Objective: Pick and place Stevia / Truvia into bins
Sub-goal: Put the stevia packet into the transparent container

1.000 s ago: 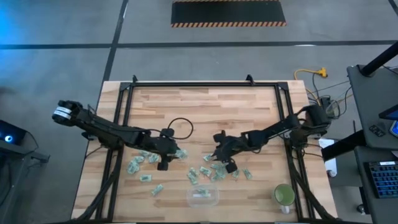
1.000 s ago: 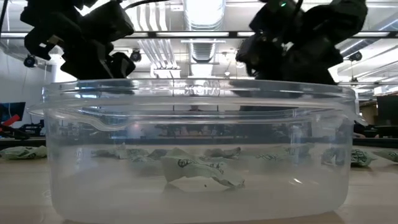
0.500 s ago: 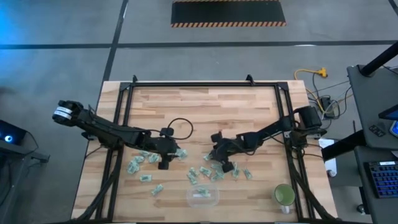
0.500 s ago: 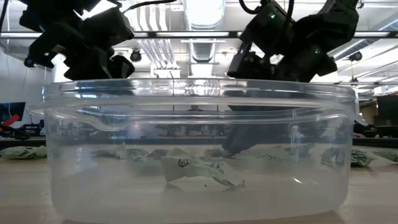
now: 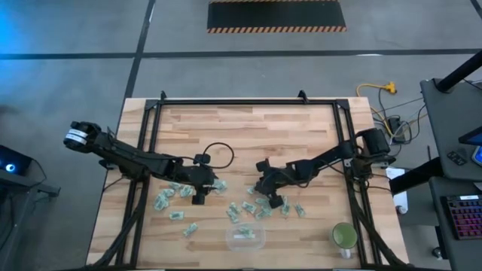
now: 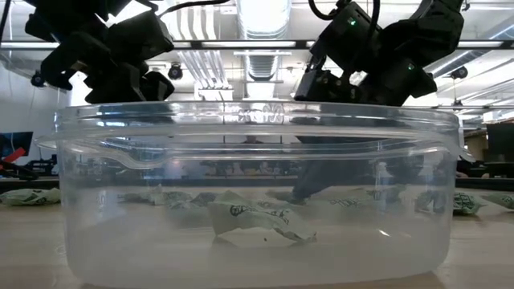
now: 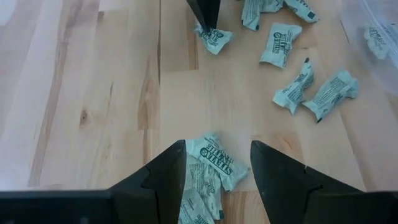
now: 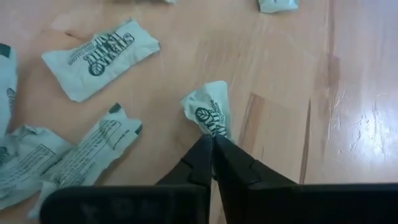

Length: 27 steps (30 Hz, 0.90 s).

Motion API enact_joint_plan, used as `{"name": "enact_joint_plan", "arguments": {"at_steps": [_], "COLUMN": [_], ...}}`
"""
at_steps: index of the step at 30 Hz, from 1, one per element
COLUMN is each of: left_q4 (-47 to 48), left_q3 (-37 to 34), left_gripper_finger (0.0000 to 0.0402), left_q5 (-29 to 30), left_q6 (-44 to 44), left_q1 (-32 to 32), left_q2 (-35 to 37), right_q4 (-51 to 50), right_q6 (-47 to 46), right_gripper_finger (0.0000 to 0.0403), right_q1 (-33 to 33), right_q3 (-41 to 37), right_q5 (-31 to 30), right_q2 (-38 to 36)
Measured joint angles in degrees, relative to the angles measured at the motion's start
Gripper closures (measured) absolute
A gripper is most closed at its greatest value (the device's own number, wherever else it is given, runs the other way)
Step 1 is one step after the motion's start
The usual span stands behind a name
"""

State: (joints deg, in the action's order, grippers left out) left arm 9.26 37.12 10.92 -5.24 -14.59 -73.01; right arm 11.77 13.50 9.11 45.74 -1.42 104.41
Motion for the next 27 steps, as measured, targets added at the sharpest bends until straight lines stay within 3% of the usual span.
{"name": "enact_joint_plan", "arguments": {"at_steps": [5, 11, 15, 27], "left_q4": [-0.09, -0.65, -1.29, -1.85], "left_q3": [0.03, 0.01, 0.03, 0.03], "left_gripper_finger": [0.0238, 0.0238, 0.0238, 0.0238], "left_q5": [-0.02, -0.04, -0.02, 0.0], "left_q6": [-0.04, -0.05, 0.01, -0.28], "left_q1": [0.0, 0.0, 0.0, 0.0], "left_q2": [-0.02, -0.02, -0.02, -0.02], "right_q4": [0.47, 1.28, 3.49, 5.38], "right_q6": [-0.05, -1.59, -3.26, -2.69], "right_gripper_finger": [0.0394, 0.0394, 0.0394, 0.0394], "right_q1": [0.93, 2.91, 5.27, 11.57], "right_q3": [0.85, 2.2, 3.22, 7.61], "right_q5": [4.5, 19.96, 26.69, 24.99], "right_q2": [-2.02, -5.16, -5.05, -4.82]}}
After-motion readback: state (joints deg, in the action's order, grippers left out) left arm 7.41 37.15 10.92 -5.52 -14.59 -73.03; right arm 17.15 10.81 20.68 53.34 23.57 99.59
